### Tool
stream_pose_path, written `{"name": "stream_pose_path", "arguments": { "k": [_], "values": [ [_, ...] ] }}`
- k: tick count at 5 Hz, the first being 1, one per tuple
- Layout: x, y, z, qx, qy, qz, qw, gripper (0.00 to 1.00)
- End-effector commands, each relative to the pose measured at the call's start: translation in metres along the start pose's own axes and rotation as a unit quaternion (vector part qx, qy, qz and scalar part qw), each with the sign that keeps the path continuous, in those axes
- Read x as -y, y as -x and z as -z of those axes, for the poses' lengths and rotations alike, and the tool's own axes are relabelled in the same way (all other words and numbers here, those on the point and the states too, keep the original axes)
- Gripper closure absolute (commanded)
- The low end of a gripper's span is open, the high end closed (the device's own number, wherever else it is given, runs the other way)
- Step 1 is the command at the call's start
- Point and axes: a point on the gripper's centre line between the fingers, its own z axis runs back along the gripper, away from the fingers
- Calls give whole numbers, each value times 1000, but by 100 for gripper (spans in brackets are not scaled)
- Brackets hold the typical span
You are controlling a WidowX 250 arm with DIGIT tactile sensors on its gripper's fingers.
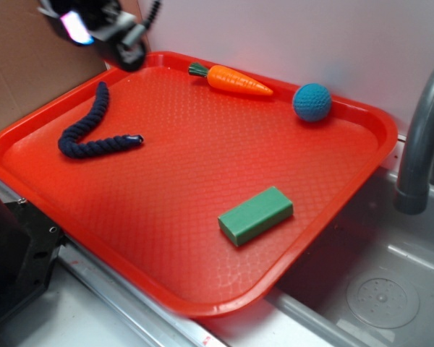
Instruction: Grab the blue ball.
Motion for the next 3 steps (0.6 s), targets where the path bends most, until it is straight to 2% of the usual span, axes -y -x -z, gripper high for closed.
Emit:
{"name": "stream_pose_path", "arguments": {
  "k": [1, 2, 3],
  "values": [
    [2, -61, 63, 19, 7, -18, 1000, 0],
    [9, -83, 83, 25, 3, -19, 1000, 0],
    [17, -96, 105, 26, 13, -4, 1000, 0]
  ]
}}
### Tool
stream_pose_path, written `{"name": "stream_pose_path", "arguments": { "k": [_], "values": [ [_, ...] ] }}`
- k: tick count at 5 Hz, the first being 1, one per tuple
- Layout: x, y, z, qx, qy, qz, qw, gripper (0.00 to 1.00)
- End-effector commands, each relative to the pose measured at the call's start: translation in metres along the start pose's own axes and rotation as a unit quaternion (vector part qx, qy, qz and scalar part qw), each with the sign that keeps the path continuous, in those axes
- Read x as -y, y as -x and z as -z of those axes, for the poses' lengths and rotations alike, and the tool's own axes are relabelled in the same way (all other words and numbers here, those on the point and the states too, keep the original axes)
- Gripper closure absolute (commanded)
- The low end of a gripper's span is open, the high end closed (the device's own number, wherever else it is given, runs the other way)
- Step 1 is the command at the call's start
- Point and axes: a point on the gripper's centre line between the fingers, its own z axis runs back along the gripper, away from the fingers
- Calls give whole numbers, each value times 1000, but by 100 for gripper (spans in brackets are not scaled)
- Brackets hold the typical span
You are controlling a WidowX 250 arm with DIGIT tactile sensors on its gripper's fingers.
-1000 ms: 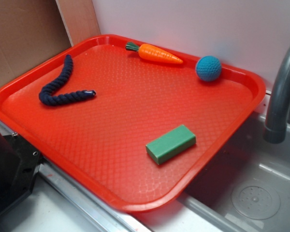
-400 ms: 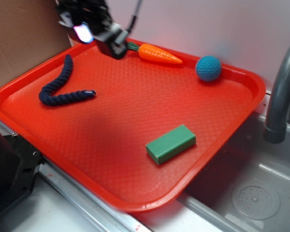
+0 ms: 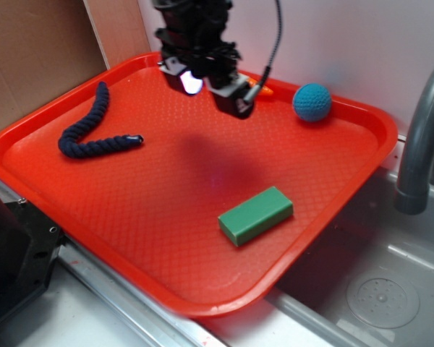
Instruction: Grab the blue ball.
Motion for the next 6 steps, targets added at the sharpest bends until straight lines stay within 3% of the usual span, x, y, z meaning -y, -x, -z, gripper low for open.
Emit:
{"name": "stream_pose_path", "arguments": {
  "k": [1, 5, 6],
  "values": [
    [13, -33, 6, 41, 6, 11, 999, 0],
    [13, -33, 6, 41, 6, 11, 999, 0],
    [30, -49, 26, 60, 3, 24, 998, 0]
  ]
}}
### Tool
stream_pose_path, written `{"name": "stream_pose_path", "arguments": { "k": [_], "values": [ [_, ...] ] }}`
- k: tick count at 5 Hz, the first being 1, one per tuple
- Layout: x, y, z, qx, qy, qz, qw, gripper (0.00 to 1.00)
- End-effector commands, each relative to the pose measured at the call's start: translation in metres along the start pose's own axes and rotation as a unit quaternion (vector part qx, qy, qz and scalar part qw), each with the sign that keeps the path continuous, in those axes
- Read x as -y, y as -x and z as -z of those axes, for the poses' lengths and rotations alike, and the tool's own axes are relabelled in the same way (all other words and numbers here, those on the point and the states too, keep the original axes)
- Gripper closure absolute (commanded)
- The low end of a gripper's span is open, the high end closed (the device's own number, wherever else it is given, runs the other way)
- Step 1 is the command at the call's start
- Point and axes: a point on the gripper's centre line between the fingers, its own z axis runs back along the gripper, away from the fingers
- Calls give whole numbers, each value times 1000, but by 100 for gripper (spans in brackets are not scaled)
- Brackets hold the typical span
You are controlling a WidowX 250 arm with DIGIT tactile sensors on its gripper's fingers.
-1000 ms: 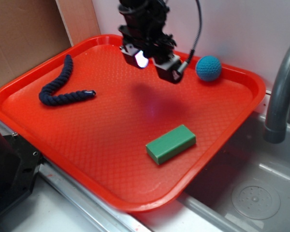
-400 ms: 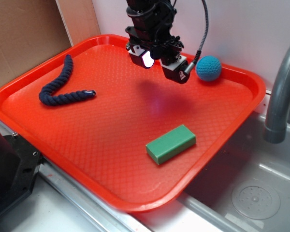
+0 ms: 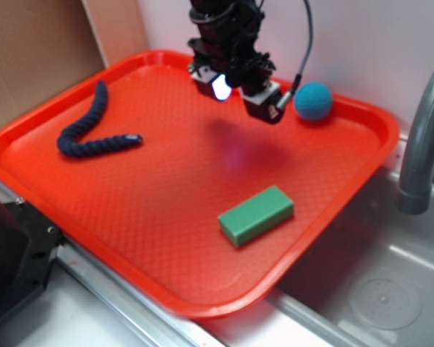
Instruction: Grab the blue ball.
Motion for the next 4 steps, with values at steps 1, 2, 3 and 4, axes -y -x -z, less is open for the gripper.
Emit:
{"name": "stream_pose_path", "arguments": {
  "k": [1, 2, 3, 4],
  "values": [
    [31, -40, 13, 69, 18, 30, 997, 0],
    [36, -48, 20, 75, 24, 37, 996, 0],
    [39, -55, 25, 80, 18, 38, 996, 0],
    [40, -65, 29, 77, 15, 36, 996, 0]
  ]
}}
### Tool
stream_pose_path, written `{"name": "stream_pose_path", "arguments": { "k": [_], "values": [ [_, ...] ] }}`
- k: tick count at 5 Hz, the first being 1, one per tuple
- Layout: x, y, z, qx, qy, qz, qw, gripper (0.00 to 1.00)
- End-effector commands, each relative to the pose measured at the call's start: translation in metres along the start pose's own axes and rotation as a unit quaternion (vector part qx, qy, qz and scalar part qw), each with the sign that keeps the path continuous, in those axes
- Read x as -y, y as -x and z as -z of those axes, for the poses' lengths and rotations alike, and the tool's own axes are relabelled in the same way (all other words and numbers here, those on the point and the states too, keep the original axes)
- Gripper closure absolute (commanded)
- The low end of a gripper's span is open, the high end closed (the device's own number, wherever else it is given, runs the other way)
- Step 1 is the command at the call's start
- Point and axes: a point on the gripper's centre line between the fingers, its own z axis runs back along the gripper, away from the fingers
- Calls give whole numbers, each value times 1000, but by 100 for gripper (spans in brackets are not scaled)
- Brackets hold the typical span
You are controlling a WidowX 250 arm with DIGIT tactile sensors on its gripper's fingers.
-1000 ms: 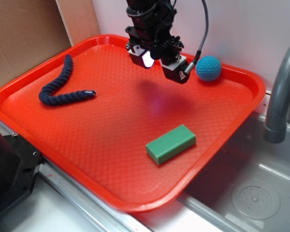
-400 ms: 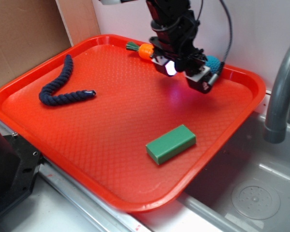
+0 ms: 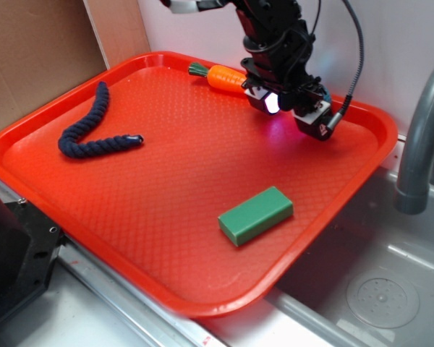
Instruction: Grab the blue ball.
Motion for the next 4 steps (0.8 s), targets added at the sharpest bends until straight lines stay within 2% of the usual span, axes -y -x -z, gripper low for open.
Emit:
{"name": "stream_pose_path", "arguments": {
  "k": [1, 2, 4],
  "values": [
    [14, -33, -10, 41, 7, 3, 999, 11],
    [19, -30, -14, 47, 12, 1, 999, 100],
    [25, -15, -34, 57, 31, 14, 998, 100]
  ]
}}
